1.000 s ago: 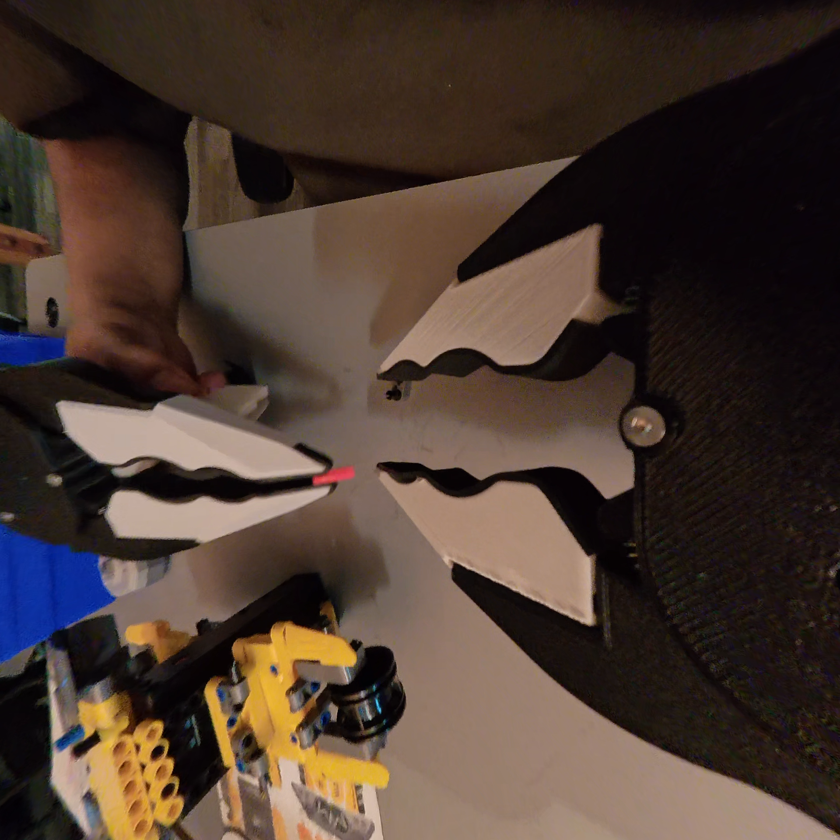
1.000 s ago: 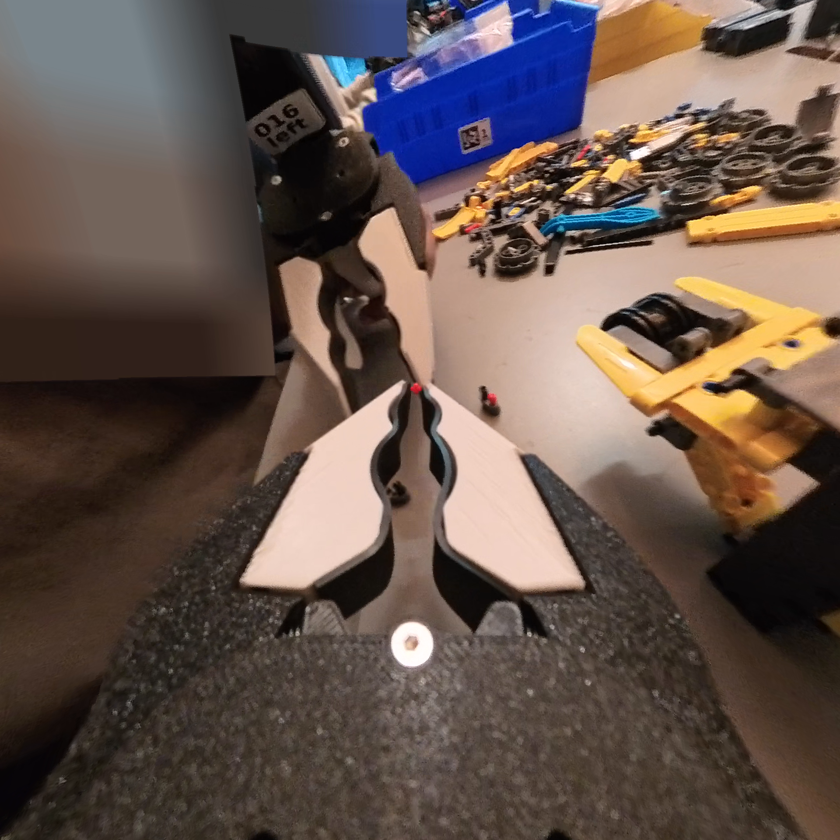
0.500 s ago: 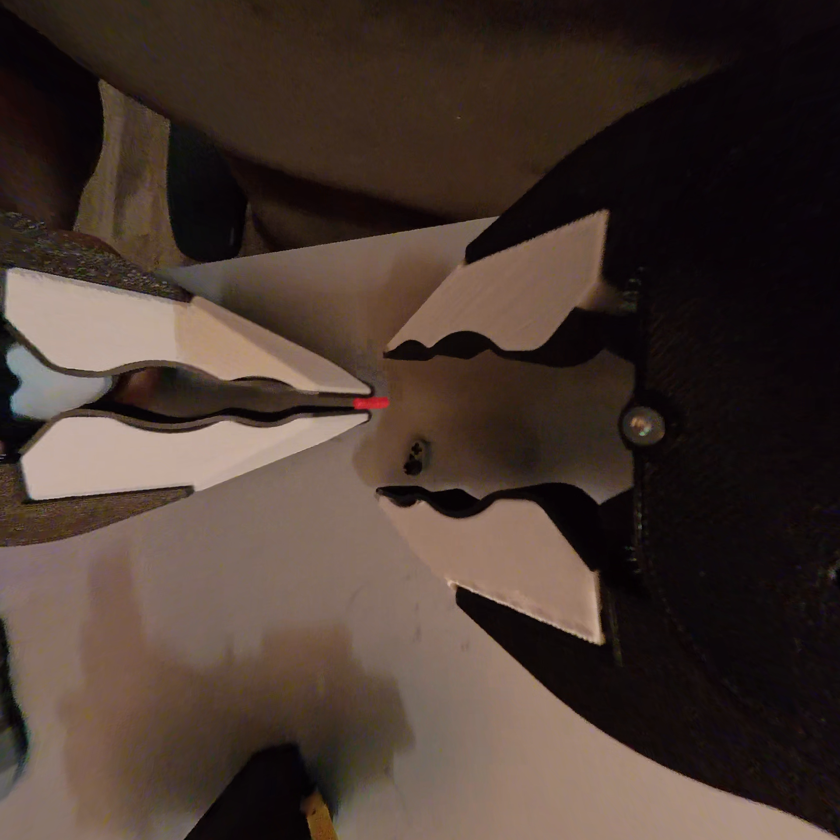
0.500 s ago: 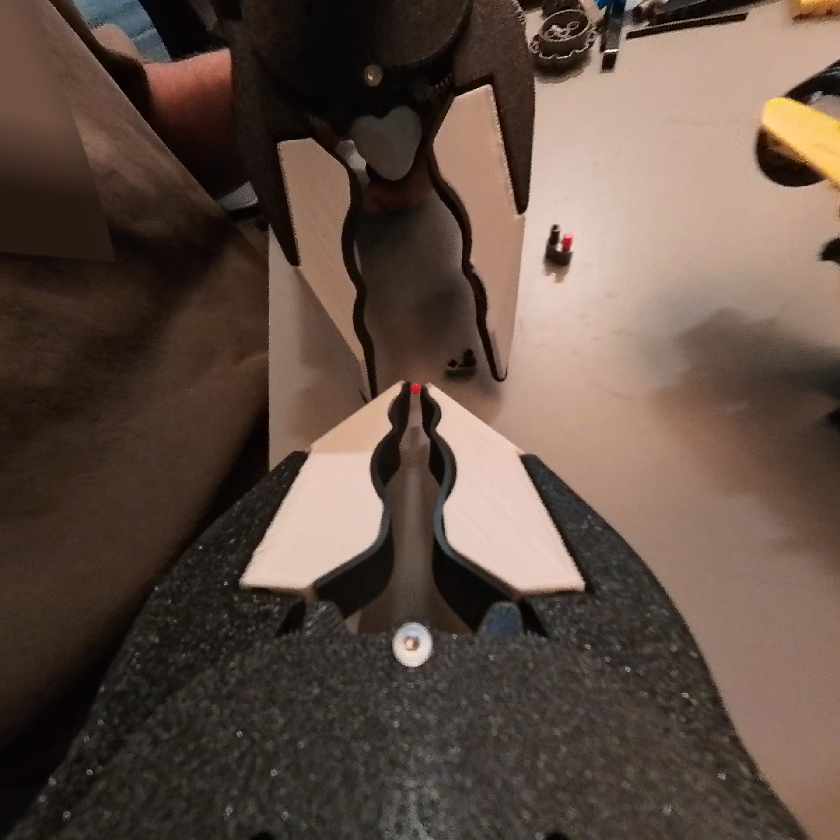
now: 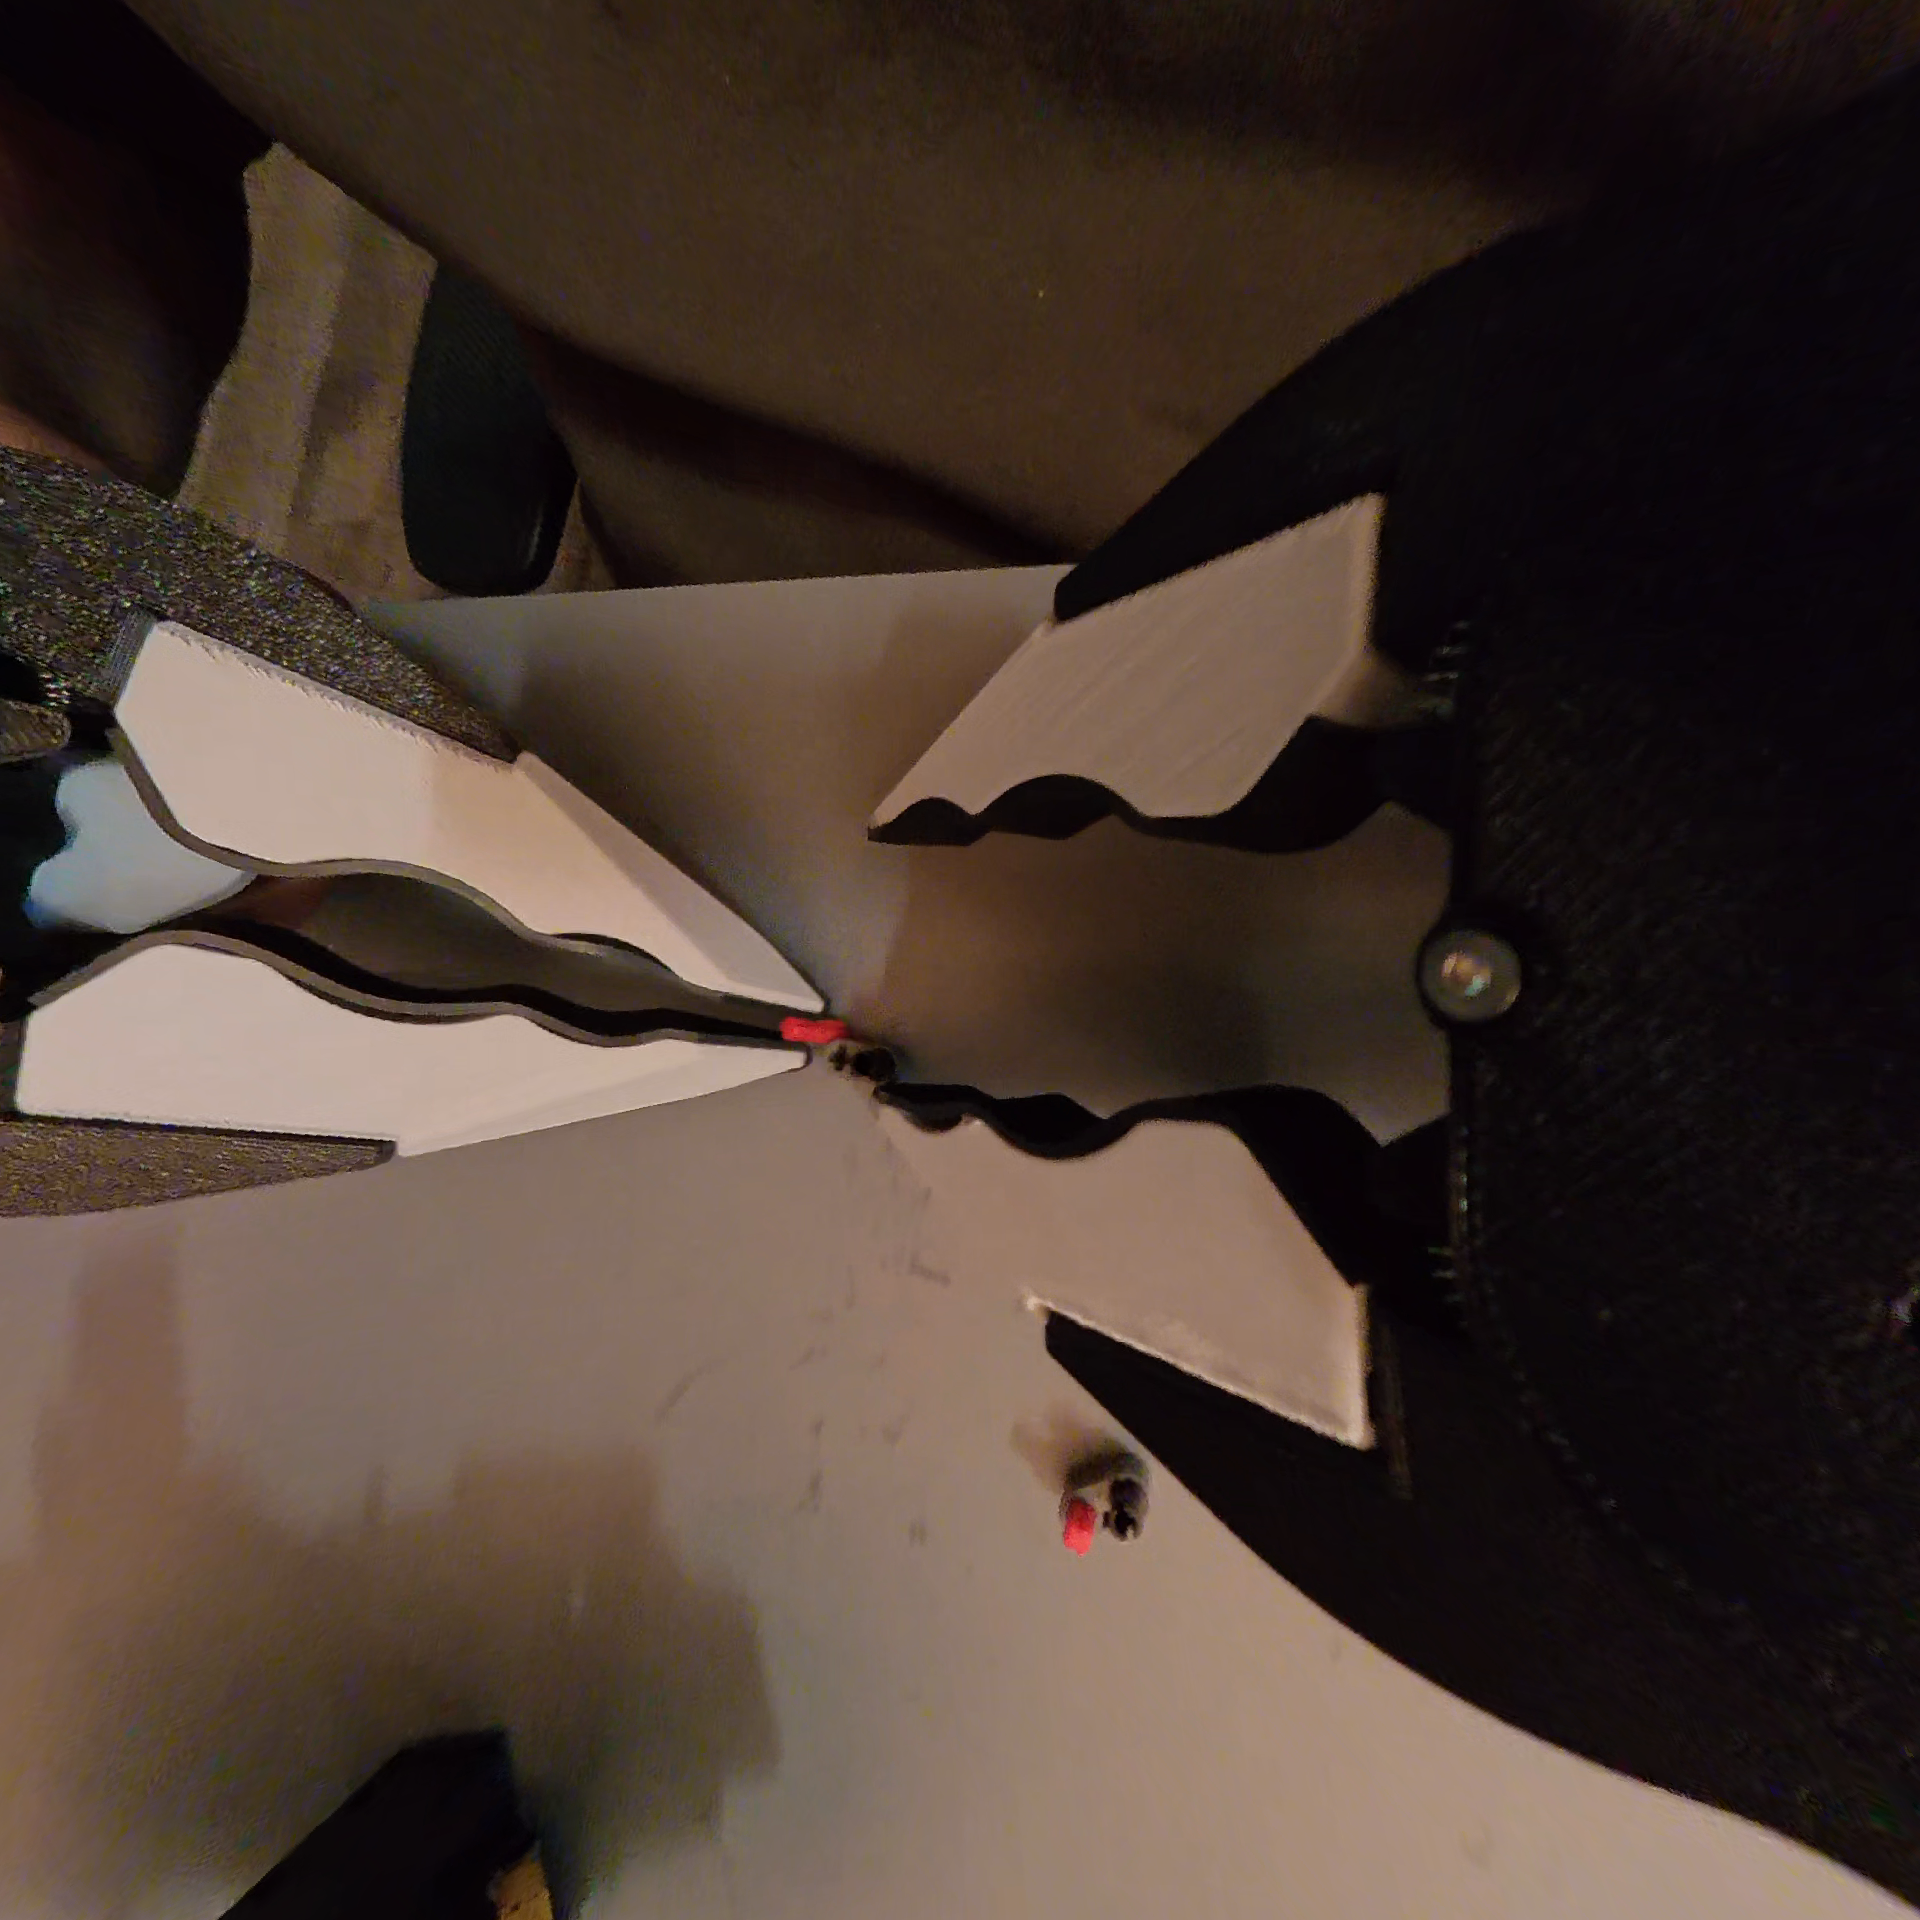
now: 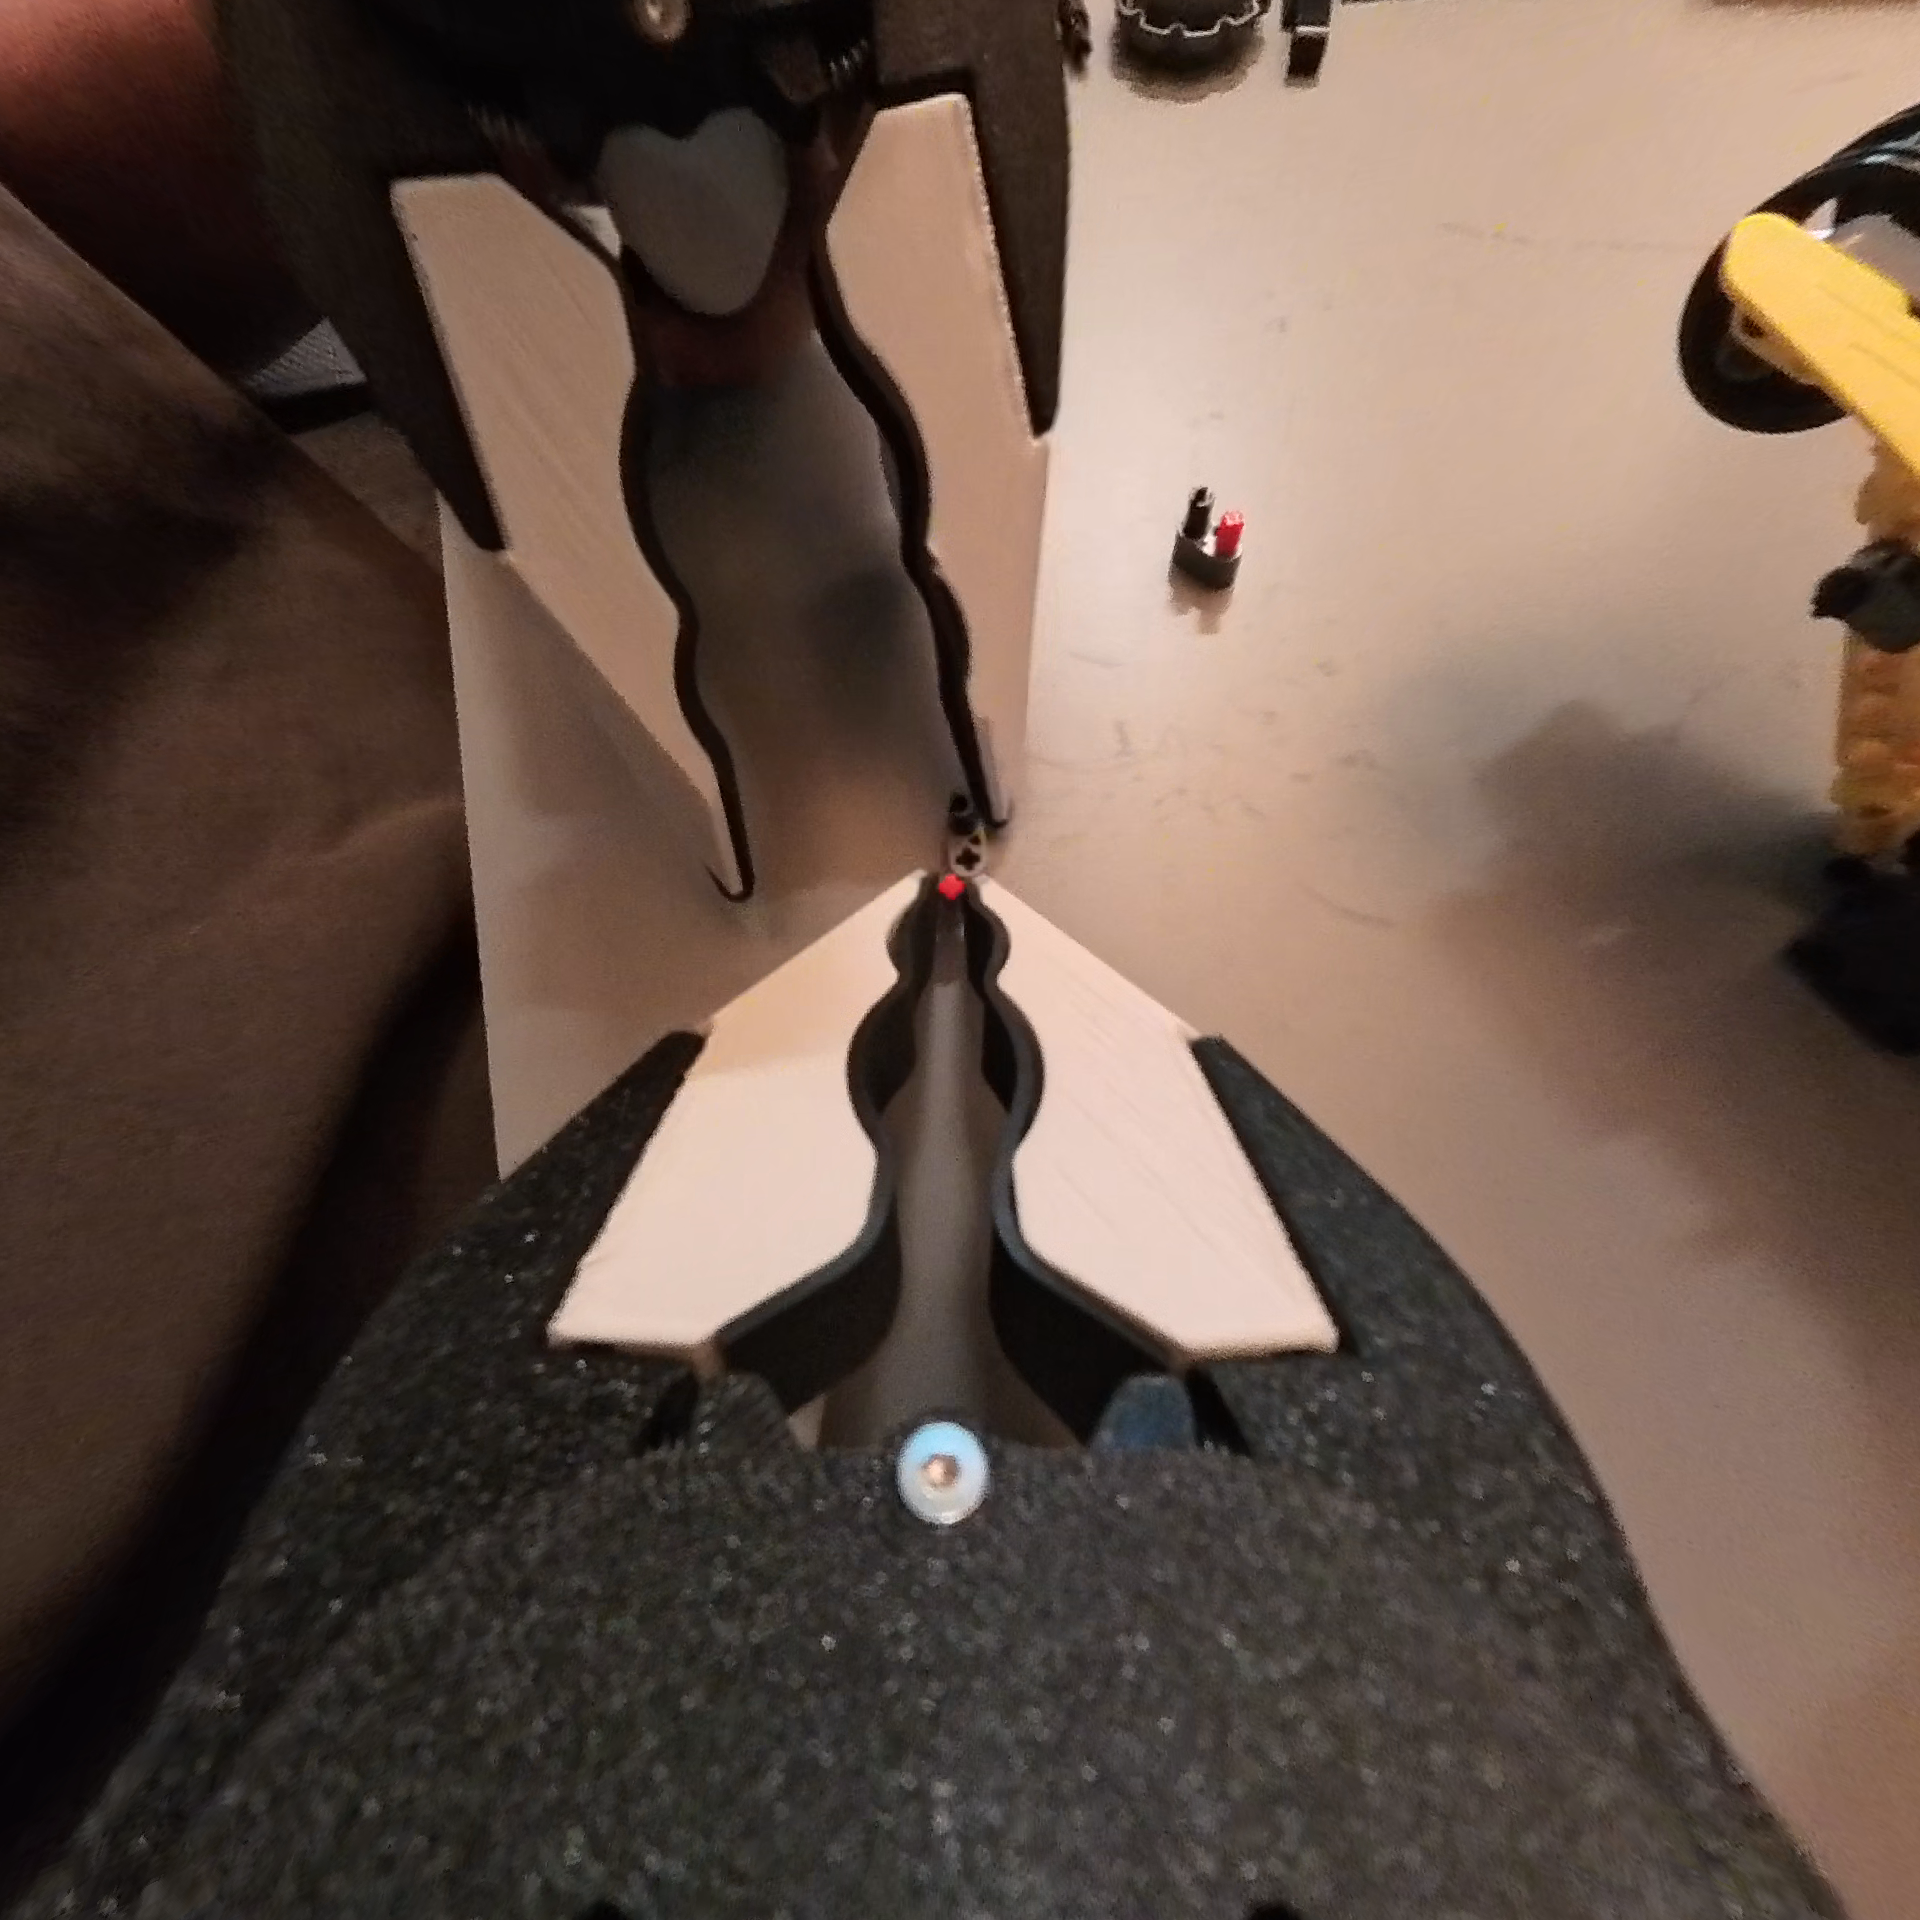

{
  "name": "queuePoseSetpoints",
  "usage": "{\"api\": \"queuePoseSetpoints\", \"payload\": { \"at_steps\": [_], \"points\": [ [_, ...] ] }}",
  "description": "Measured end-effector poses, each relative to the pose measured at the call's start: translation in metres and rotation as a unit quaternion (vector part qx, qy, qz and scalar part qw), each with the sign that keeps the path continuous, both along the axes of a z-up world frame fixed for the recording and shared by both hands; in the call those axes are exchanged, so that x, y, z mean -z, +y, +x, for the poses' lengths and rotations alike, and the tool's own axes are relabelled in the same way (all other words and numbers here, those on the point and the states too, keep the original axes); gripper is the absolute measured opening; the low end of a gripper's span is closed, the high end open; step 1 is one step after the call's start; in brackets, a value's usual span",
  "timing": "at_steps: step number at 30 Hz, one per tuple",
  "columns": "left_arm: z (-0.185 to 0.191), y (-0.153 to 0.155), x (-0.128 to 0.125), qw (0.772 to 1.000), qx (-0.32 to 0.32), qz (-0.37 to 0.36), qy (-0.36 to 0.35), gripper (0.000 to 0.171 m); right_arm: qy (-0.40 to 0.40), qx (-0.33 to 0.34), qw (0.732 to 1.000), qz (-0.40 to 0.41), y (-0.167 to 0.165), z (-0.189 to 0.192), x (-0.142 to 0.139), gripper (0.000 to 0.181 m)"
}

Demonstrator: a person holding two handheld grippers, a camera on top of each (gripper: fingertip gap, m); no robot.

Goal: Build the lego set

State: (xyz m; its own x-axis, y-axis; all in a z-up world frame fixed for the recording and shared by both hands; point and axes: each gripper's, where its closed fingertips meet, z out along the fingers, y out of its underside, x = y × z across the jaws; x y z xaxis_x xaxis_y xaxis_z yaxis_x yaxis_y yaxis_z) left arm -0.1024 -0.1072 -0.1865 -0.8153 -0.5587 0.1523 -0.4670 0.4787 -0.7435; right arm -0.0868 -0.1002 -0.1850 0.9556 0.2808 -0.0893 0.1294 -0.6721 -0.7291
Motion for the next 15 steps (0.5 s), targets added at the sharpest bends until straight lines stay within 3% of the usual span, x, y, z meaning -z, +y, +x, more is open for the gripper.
{"api": "queuePoseSetpoints", "payload": {
  "at_steps": [9,15],
  "points": [
    [0.006,0.011,-0.002,0.999,-0.041,-0.003,-0.005,0.027,-0.037,0.021,0.999,-0.002,-0.002,0.006,-0.011,0.004],
    [0.011,0.013,0.007,0.997,-0.058,0.041,-0.019,0.008,-0.053,0.022,0.998,-0.015,0.002,0.004,-0.009,0.004]
  ]
}}
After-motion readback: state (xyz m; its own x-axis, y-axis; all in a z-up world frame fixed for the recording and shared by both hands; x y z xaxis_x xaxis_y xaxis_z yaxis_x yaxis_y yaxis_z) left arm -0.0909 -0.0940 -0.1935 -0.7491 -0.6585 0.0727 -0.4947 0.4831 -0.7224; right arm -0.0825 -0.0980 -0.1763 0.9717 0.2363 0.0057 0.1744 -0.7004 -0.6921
